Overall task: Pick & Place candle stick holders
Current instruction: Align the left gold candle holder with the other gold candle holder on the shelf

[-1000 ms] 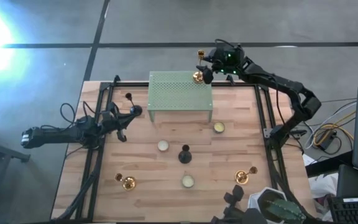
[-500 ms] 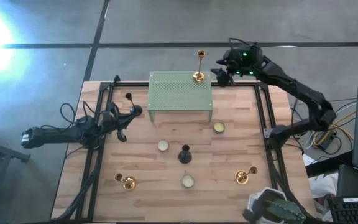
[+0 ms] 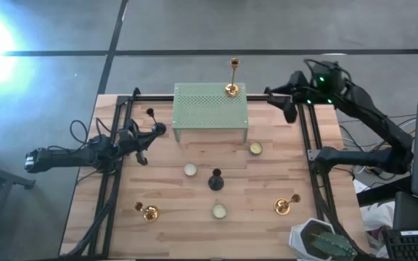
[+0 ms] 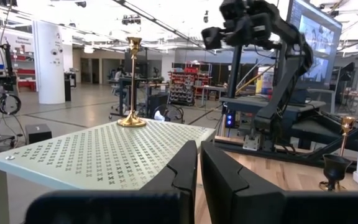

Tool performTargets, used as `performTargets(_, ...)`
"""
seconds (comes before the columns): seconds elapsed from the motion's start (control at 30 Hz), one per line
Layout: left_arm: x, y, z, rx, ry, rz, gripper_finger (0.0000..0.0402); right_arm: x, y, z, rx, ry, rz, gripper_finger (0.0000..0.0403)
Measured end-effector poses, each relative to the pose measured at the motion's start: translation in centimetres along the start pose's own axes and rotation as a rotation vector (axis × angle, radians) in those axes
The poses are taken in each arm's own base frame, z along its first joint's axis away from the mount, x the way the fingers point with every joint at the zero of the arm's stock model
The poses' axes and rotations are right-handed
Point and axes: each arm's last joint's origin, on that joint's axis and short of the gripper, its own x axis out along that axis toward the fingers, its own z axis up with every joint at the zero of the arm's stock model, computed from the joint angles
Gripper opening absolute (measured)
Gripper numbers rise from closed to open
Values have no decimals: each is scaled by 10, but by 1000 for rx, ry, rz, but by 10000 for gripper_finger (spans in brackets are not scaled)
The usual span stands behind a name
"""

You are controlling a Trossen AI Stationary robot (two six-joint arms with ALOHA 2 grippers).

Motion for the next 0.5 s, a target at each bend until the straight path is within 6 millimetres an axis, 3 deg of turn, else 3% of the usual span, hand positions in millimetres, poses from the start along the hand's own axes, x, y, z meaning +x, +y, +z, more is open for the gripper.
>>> performTargets(0.27,0,0,3,-8,-3,0,25,-12,30,-17,6,2,149,224)
performTargets(0.5,0,-3,40,-19,4,-99,25,6,49,-45,35,86,272,223)
